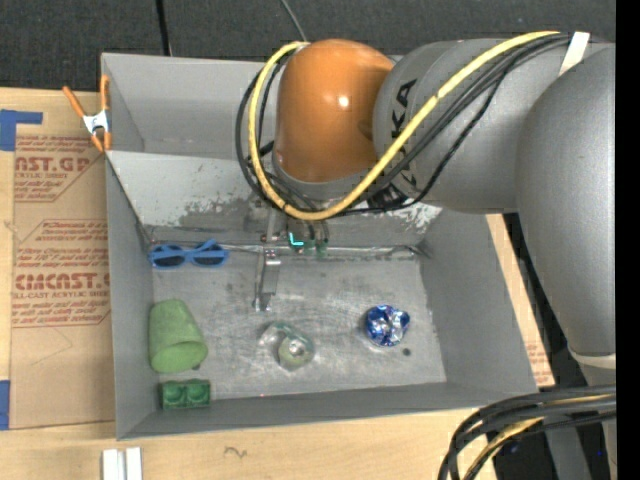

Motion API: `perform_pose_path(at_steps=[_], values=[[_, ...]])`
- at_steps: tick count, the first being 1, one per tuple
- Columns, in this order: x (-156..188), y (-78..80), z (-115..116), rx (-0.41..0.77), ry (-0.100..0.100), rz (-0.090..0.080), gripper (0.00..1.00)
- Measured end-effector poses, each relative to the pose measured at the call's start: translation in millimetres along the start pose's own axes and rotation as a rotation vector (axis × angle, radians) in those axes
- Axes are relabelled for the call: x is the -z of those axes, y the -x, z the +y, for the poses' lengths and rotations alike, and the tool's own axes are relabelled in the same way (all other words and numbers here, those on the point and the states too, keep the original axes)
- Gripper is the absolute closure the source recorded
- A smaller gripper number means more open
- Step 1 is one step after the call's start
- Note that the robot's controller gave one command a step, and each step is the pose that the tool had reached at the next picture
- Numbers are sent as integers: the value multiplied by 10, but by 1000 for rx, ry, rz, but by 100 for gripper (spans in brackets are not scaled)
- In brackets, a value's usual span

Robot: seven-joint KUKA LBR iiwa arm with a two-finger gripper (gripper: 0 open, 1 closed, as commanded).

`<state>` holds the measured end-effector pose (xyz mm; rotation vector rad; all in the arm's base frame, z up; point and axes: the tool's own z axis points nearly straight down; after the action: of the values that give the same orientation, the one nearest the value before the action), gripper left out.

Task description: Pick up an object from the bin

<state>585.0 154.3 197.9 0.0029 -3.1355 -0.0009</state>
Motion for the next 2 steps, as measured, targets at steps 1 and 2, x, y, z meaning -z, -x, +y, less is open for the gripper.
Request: perform_pose_path(at_steps=[1, 2], values=[[-1141, -308, -343, -25, -2, 2, 0], [-933, -761, -770, 51, -1, -3, 0]])
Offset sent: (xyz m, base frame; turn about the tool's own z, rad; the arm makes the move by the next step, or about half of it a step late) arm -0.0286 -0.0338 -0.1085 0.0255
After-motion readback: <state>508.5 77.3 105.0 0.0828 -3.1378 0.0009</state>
